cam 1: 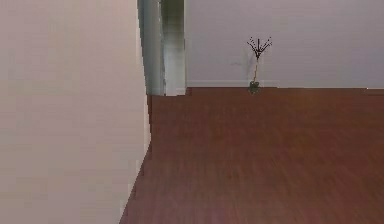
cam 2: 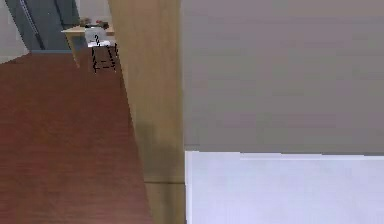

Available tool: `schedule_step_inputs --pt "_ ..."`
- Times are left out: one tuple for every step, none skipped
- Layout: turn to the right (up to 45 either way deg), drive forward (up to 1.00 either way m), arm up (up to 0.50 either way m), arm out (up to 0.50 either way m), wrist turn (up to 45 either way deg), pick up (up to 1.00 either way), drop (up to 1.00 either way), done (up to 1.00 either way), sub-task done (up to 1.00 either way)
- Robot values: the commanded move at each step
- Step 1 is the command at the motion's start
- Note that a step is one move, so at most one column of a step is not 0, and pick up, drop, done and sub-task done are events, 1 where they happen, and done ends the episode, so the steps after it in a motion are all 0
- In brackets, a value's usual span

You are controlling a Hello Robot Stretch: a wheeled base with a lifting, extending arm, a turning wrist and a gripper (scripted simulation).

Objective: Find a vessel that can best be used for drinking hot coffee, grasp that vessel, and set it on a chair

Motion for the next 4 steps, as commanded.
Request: schedule_step_inputs --pt "27.0 0.00 0.00 0.00 0.0 0.00 0.00 0.00 0.00" --pt "0.0 0.30 0.00 0.00 0.0 0.00 0.00 0.00 0.00" --pt "27.0 0.00 0.00 0.00 0.0 0.00 0.00 0.00 0.00" --pt "0.0 0.30 0.00 0.00 0.0 0.00 0.00 0.00 0.00"
